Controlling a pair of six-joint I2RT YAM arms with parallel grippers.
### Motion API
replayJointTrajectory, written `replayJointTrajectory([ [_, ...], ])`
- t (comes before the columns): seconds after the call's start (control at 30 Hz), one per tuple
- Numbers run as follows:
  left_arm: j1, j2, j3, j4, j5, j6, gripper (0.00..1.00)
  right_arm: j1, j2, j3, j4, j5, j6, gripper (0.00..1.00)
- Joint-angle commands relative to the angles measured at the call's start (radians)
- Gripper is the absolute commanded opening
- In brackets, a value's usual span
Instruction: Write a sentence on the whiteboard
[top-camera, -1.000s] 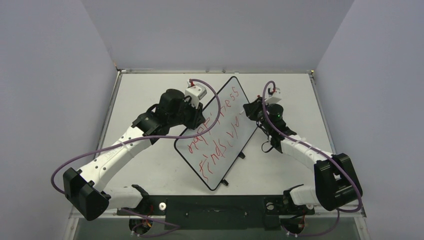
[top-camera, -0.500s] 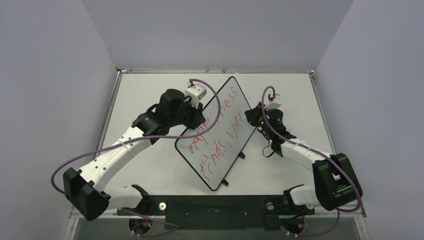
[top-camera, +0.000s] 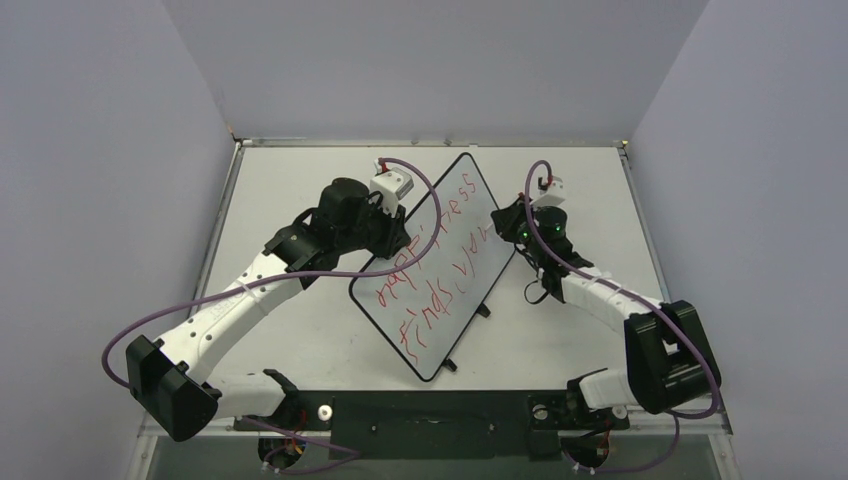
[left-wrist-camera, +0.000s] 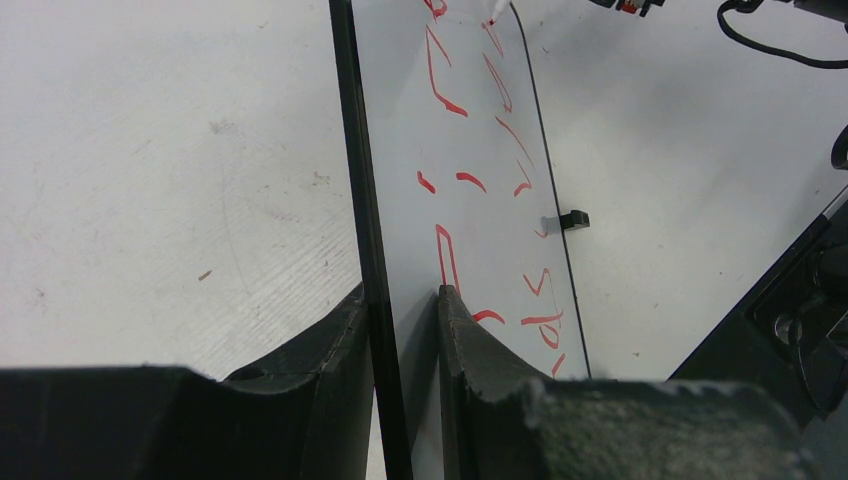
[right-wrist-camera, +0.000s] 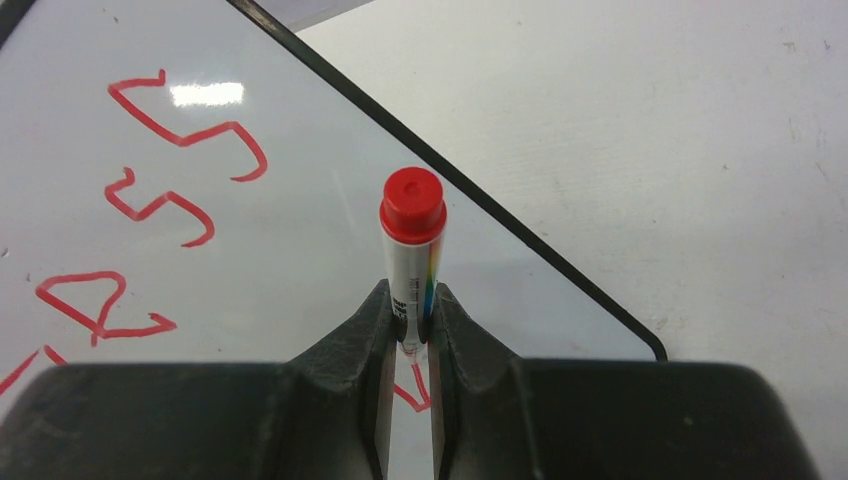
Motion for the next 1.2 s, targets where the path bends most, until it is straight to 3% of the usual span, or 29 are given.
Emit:
replayJointTrajectory([
  [0.0, 0.001, -0.024, -0.002, 0.018, -0.044, 0.105, 0.00, 0.000, 0.020, 0.079, 0.009, -0.004, -0.007, 0.00],
  [0.4, 0.000, -0.025, -0.002, 0.015, -0.050, 0.104, 0.00, -0.001, 0.063, 0.165, -0.017, -0.024, -0.006, 0.00],
  [1.17, -0.001, -0.034, 0.000, 0.011, -0.069, 0.104, 0.00, -0.002, 0.023, -0.005, 0.013, -0.010, -0.009, 0.00],
])
